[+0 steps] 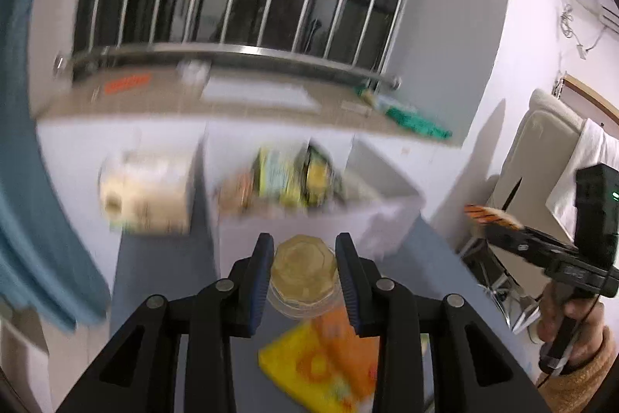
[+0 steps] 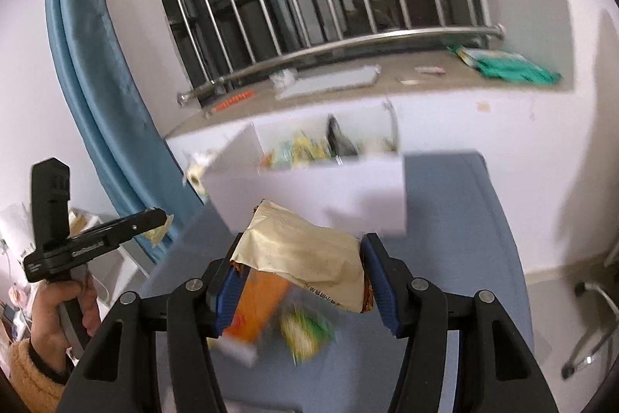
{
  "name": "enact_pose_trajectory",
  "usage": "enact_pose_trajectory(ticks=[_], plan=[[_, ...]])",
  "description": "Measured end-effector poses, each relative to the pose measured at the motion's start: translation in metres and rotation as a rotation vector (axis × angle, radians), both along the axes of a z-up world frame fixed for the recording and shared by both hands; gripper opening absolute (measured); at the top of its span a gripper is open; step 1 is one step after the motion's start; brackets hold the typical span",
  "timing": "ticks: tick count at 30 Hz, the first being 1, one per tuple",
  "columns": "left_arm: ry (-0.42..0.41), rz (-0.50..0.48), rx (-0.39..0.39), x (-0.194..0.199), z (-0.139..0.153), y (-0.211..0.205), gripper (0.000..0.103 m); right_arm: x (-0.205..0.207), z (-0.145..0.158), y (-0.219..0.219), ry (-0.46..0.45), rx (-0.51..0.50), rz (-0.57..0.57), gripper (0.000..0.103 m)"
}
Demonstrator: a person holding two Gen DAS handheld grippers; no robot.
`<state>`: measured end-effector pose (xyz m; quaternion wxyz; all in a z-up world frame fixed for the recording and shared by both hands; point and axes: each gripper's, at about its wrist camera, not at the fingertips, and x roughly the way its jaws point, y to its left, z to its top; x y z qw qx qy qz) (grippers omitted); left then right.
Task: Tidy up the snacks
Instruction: 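Drop tan packet into box with right tool while left tool drops clear jelly cup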
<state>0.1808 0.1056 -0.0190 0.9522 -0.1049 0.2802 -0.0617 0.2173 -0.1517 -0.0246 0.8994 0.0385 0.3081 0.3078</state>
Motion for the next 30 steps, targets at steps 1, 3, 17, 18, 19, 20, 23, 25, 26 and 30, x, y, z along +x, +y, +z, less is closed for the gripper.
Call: enact_pose_trajectory(ticks=[1,3,17,18,19,20,23,25,26,30], plan=[[-0.003,-0.009,0.009,0.020,0.011,0.001,0.037,0.013,0.006,0.006,-0.002,0.001,0.004,0.063],[0.000,-0.011,0.033,0.053,0.023,0.003,0.036,0.045,0.016,0.022,0.018,0.003,0.021,0.063],[0.137,0.031,0.123,0.159,-0.003,0.012,0.102,0.176,0.011,0.071,0.105,-0.126,-0.071,0.103],[0.142,0.051,0.116,0.158,-0.006,0.015,0.103,0.176,0.011,0.069,0.092,-0.126,-0.093,0.103],[0.133,0.065,0.112,0.154,-0.008,0.018,0.103,0.176,0.011,0.065,0.079,-0.114,-0.105,0.103],[0.132,0.063,0.100,0.152,-0.009,0.021,0.103,0.175,0.012,0.063,0.077,-0.107,-0.104,0.103],[0.147,0.066,0.094,0.147,-0.010,0.026,0.103,0.170,0.012,0.060,0.075,-0.121,-0.104,0.103],[0.130,0.066,0.110,0.141,-0.004,0.025,0.103,0.164,0.015,0.061,0.050,-0.137,-0.100,0.103],[0.121,0.062,0.116,0.137,-0.001,0.023,0.103,0.161,0.017,0.061,0.043,-0.143,-0.098,0.103],[0.089,0.053,0.154,0.123,0.017,0.013,0.103,0.147,0.028,0.062,0.013,-0.144,-0.086,0.103]])
